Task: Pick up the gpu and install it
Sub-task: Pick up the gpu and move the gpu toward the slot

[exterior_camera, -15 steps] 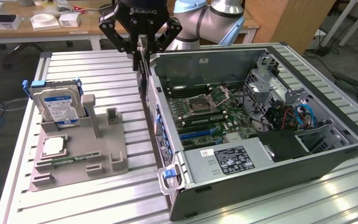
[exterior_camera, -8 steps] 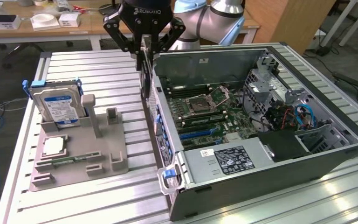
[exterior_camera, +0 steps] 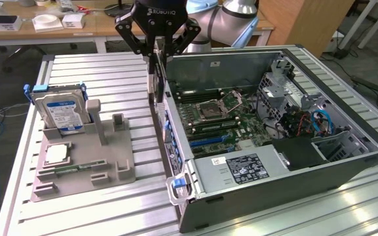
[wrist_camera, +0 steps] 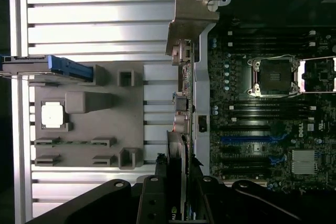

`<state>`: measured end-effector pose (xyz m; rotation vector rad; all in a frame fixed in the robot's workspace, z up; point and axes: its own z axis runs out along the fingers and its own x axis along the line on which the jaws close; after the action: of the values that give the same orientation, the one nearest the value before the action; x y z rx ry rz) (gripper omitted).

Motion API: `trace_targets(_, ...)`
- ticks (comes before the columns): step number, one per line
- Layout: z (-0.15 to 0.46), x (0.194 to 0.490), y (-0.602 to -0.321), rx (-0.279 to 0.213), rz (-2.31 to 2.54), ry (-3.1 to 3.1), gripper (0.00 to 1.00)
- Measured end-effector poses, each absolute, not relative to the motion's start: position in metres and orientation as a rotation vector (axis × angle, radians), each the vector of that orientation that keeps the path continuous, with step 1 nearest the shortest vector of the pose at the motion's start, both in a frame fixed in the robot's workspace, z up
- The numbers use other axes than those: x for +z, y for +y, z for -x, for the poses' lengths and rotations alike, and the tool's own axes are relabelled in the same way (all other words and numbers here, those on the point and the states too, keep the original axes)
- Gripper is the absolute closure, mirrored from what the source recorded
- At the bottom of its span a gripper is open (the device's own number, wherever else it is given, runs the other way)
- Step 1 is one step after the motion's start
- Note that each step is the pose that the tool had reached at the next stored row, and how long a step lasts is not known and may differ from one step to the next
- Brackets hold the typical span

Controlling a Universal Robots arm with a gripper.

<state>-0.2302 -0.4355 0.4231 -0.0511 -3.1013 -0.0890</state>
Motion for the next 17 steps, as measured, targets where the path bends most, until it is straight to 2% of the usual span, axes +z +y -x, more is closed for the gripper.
trace_targets(17,0.211,0.423,-0.436,-0.089,0.047,-3.101,0.73)
